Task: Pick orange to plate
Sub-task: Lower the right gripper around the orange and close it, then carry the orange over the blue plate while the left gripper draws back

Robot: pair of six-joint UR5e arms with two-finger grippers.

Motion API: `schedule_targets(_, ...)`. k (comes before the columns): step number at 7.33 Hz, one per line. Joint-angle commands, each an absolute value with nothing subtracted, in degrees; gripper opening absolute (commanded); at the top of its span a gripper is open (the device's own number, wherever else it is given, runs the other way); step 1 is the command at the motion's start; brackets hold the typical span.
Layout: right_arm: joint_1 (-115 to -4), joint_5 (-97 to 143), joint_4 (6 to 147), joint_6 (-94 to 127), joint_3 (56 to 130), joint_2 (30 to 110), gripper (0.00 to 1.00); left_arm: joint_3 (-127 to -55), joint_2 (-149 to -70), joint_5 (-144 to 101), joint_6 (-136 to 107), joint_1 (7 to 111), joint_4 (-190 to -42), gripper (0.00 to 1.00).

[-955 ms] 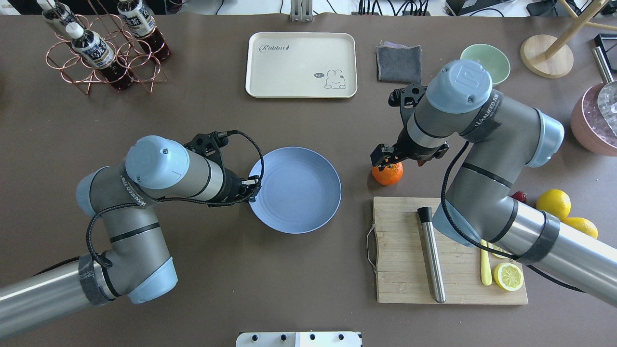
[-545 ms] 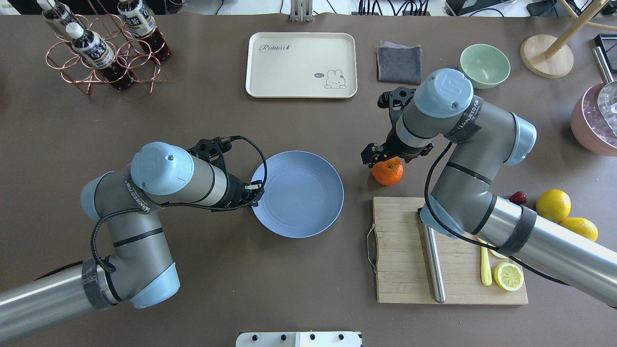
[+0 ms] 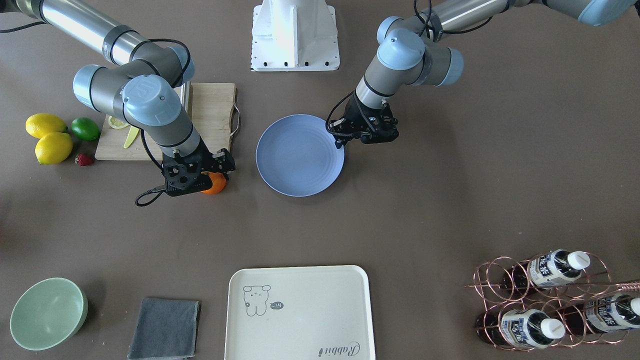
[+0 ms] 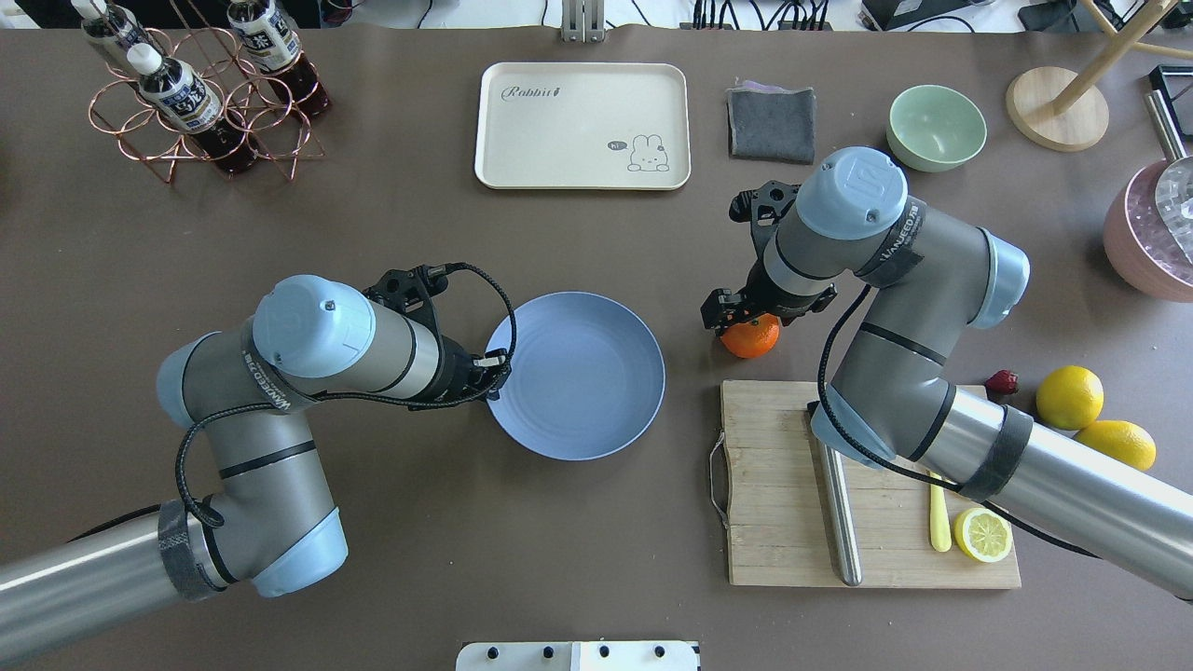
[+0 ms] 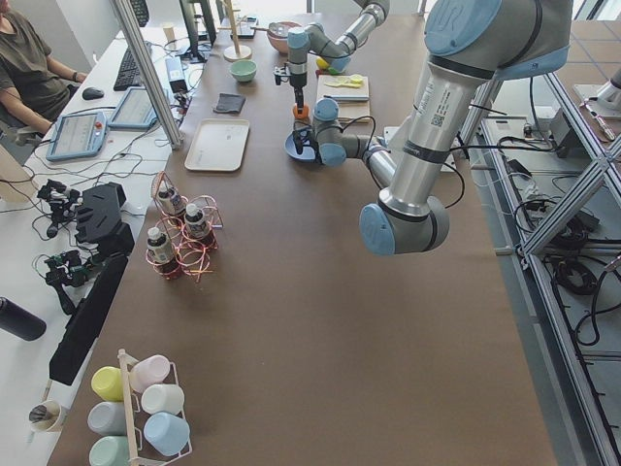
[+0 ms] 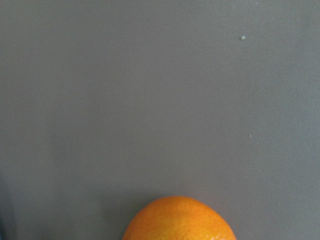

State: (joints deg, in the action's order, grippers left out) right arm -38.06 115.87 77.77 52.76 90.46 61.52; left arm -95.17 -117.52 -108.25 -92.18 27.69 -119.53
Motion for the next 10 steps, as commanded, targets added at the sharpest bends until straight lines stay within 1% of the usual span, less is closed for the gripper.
schedule_targets(1, -37.97, 116.01, 77.87, 53.09, 90.96, 61.44, 0.20, -95.10, -117.42, -108.28, -92.02, 27.69, -119.53, 0.64)
schedule_targets(2, -38.23, 116.28, 77.96, 53.09, 91.14, 61.17, 0.00, -95.27, -117.51, -108.19, -91.93, 27.69, -119.53, 0.93)
schedule_targets(3, -39.28, 116.89, 79.96, 53.17, 93.58, 60.65, 0.00, -95.80, -117.42, -108.37, -91.93, 28.38, -119.44, 0.96)
schedule_targets(4, -39.37, 116.81, 88.42, 53.35, 96.30, 55.77, 0.00, -96.93, -116.81, -109.15, -91.67, 30.65, -119.27, 0.96)
schedule_targets(5, -38.07, 116.37, 93.73, 57.53, 96.33, 49.98, 0.00, -98.60, -115.50, -110.81, -90.45, 32.85, -119.27, 0.97)
schedule_targets(6, -35.10, 115.32, 93.69, 64.18, 96.15, 47.49, 0.00, -102.62, -111.40, -114.83, -85.57, 36.26, -119.09, 0.97)
schedule_targets(7, -30.81, 109.40, 93.60, 66.94, 95.54, 44.94, 0.00, -103.00, -109.53, -116.79, -80.65, 39.95, -118.83, 0.97)
schedule_targets(8, -28.59, 106.55, 93.52, 68.71, 93.88, 44.13, 0.00, -102.75, -108.55, -116.89, -79.29, 41.73, -118.65, 0.97)
schedule_targets(9, -27.96, 106.26, 89.69, 69.43, 90.21, 43.69, 0.00, -103.35, -108.46, -118.55, -78.58, 43.31, -116.74, 0.97)
schedule_targets(10, -26.38, 105.13, 82.77, 71.96, 85.65, 43.68, 0.00, -103.36, -108.81, -120.30, -78.66, 43.94, -116.54, 0.97)
